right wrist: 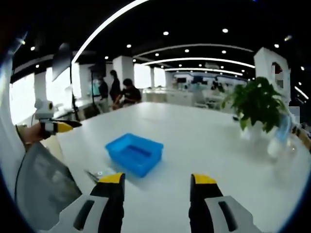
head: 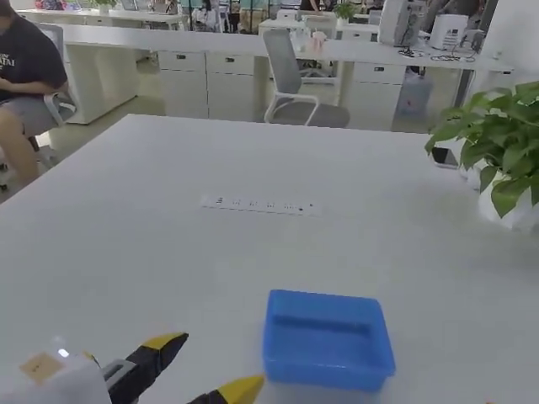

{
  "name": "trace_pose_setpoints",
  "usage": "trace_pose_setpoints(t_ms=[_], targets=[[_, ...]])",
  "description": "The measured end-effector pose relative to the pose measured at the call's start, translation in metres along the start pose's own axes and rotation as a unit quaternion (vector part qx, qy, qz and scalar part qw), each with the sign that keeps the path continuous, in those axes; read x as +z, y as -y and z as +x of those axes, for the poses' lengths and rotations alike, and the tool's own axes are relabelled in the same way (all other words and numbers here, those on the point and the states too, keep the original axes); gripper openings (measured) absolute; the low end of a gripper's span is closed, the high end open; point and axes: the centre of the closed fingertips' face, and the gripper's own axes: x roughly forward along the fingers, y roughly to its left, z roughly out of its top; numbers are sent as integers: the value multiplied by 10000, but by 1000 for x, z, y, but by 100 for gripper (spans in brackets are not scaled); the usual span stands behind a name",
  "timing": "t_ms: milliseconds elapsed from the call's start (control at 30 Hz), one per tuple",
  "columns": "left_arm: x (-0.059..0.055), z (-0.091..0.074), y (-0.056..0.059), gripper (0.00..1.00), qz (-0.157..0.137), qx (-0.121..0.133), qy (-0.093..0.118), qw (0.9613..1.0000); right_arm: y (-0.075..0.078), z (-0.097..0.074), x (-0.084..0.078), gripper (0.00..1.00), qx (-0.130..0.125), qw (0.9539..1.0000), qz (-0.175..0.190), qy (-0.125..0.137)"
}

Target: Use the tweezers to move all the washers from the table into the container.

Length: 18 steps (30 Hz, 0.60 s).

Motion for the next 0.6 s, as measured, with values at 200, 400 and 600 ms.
trace_pose_setpoints(t_ms=[200, 400, 600], targets=[[-24, 2, 12, 40, -170, -981, -665, 9928, -59, 23, 14, 24, 1191, 9902, -701, -211], [-48, 4, 13, 25, 448, -1332, -1391, 9803, -95, 48, 5, 13, 1896, 9729, -1240, -468], [-67, 11, 21, 21, 833, -1751, -1948, 9615, -121, 69, -10, 9, 2463, 9511, -1665, -838]])
